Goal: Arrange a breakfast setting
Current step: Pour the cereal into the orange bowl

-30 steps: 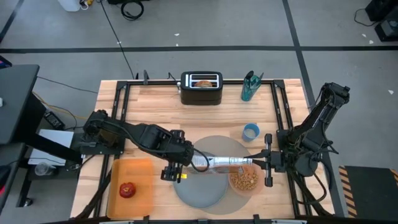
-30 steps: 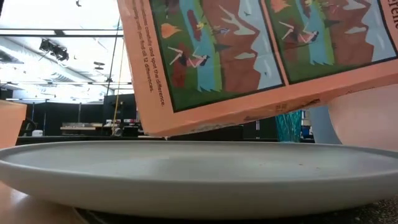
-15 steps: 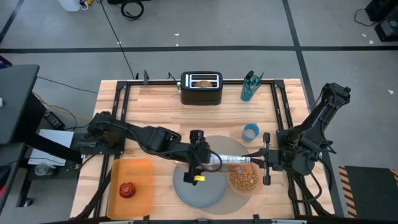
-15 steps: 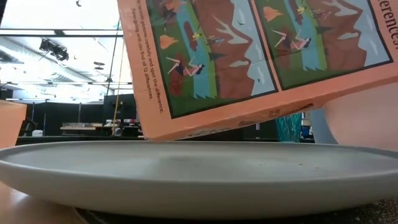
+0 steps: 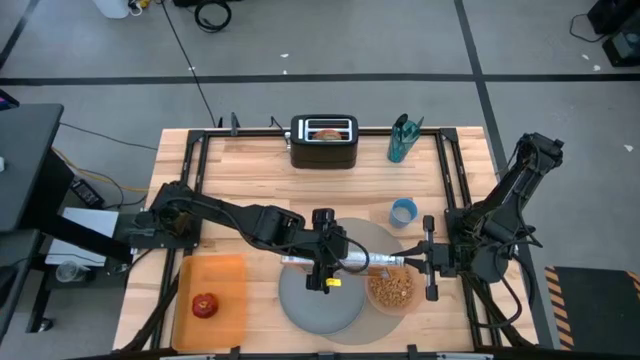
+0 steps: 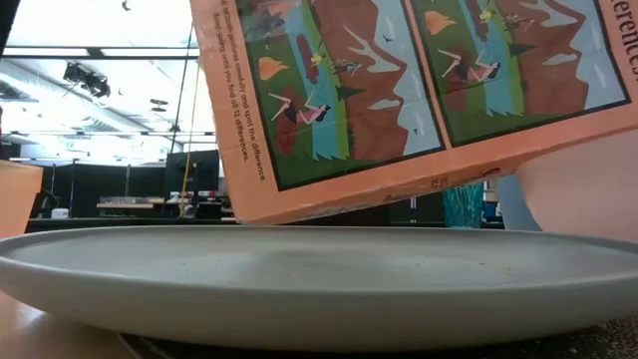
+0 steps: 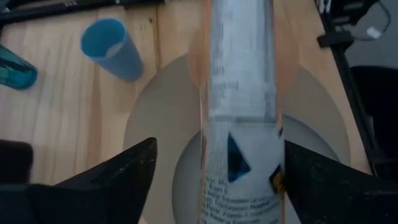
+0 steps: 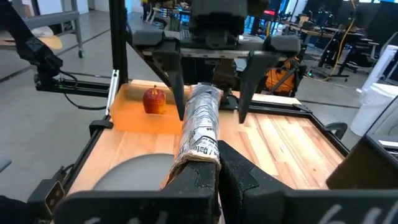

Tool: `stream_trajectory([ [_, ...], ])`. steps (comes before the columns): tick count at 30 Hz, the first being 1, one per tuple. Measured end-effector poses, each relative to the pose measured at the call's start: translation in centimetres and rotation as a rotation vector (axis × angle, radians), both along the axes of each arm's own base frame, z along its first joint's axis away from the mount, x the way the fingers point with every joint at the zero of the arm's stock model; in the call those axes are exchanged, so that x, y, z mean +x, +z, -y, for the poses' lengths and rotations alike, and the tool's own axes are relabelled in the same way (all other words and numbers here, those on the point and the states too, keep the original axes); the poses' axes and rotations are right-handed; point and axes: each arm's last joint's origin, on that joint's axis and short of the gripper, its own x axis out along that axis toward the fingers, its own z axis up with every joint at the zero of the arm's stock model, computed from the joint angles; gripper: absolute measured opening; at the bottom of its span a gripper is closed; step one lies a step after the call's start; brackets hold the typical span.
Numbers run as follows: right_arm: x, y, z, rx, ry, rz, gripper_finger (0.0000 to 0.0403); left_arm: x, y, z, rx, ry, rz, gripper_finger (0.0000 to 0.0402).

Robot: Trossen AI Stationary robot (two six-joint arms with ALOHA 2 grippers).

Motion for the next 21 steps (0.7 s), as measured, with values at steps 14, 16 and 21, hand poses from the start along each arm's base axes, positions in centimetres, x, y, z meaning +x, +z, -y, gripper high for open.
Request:
stream_trajectory([
  [14,-0.10,0.14,-0.30,0.016,0.055,0.001,0.0034,0.74,-0.44,-0.07,-0.052,-0.001,0.011,0.0112],
  [16,-0.11,0.14,-0.30,0.017,0.056,0.002,0.0048,0.77,-0.43,-0.14,-0.053,0.001,0.012,0.0084],
  [21,-0.48,0.26,-0.62,0.029,0.075,0.009,0.0101,0.70,-0.30,-0.03,-0.044,-0.009,0.019,0.0021],
])
